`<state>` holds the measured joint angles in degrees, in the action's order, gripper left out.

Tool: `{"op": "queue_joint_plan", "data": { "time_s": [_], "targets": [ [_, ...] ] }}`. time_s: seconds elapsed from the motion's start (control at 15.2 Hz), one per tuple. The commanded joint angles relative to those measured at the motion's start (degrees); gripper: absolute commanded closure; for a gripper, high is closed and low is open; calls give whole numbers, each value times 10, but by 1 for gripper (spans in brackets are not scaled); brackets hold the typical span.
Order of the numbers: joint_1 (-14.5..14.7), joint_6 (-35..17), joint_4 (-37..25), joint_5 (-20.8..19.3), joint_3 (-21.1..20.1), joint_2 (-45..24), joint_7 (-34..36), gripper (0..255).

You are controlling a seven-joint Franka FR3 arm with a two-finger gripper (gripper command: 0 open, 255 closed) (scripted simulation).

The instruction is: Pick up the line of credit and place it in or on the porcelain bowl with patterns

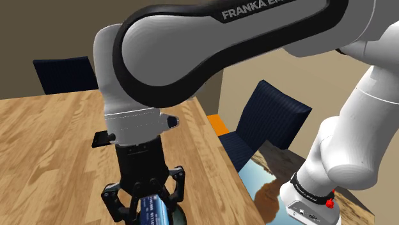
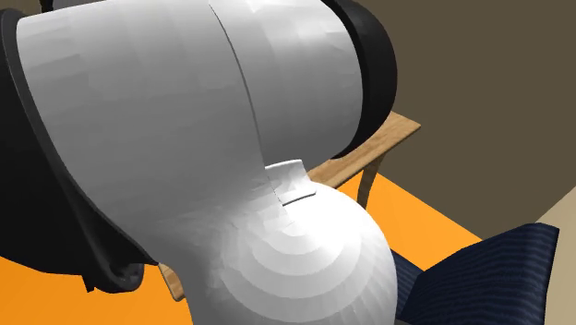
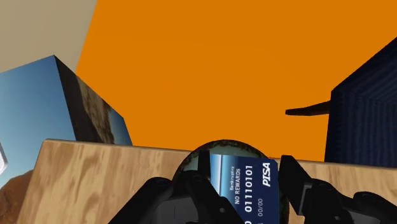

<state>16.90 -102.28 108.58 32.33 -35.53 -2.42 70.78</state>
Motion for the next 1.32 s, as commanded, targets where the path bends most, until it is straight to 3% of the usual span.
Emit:
{"op": "queue_joint_plan", "data": {
  "time_s": [0.0,0.92,1.25],
  "targets": [
    [4,-14,7,0,-4,-5,2,255],
    [14,-109,71,-5,-7,-46,-34,255],
    [15,-113,74,-6,-8,-48,-35,255]
  ]
}}
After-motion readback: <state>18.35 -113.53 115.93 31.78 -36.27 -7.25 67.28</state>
